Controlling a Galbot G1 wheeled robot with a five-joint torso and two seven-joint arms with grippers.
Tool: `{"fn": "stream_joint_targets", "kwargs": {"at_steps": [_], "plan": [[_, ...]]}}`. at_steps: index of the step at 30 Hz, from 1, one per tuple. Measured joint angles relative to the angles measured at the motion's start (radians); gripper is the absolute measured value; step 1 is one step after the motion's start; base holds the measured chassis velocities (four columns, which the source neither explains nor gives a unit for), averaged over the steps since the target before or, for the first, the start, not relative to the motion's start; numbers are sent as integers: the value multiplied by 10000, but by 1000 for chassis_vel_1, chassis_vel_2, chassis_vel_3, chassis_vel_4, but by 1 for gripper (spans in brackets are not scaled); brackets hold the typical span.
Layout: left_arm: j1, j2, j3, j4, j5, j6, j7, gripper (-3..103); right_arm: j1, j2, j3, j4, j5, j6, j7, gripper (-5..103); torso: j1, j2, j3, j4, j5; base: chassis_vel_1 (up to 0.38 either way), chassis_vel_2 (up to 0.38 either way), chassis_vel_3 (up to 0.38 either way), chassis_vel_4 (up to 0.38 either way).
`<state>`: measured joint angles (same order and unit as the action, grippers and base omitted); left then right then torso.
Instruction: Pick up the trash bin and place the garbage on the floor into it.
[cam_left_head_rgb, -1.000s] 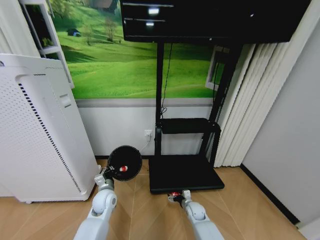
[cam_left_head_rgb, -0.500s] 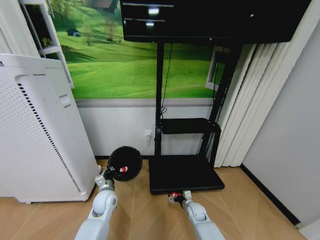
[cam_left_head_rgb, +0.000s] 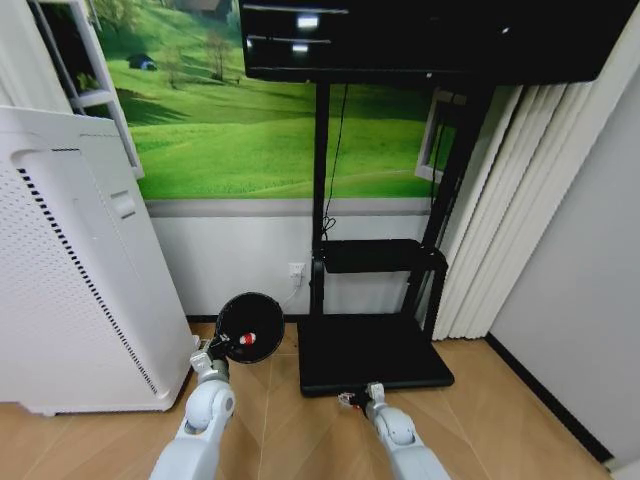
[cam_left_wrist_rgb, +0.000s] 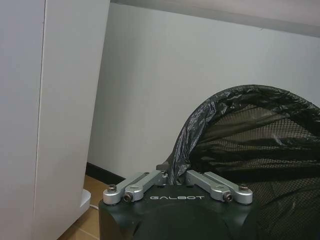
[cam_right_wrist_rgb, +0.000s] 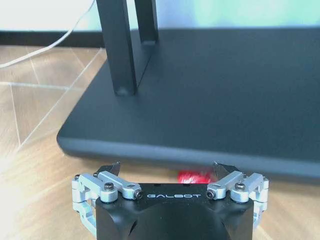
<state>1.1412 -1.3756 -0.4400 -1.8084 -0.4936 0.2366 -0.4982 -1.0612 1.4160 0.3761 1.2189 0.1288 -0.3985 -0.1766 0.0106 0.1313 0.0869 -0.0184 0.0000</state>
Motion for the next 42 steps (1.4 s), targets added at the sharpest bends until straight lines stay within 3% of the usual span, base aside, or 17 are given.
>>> {"fn": "stream_joint_targets", "kwargs": {"at_steps": [7,15,21,42], "plan": [[25,60,-9,-54,-36,-2,27,3,579,288,-95,-1510,-95,-21,39,100,0,-1,1,2,1,0,0,0,0],[127,115,-85,-277,-94,-13,58,3,1251,647,118,-2871,-517,521,583,100,0,-1,0,1,0,0,0,0,0],[319,117,-140,-488,-99,-19,134,3,1535,568,265,-3213,-529,662,962,100,0,0,0,1,0,0,0,0,0],[374,153,-262,-671,-156,-41,155,3,2640,524,290,-5211,-965,986,1031,100,-1,-1,1,2,0,0,0,0,0]]}}
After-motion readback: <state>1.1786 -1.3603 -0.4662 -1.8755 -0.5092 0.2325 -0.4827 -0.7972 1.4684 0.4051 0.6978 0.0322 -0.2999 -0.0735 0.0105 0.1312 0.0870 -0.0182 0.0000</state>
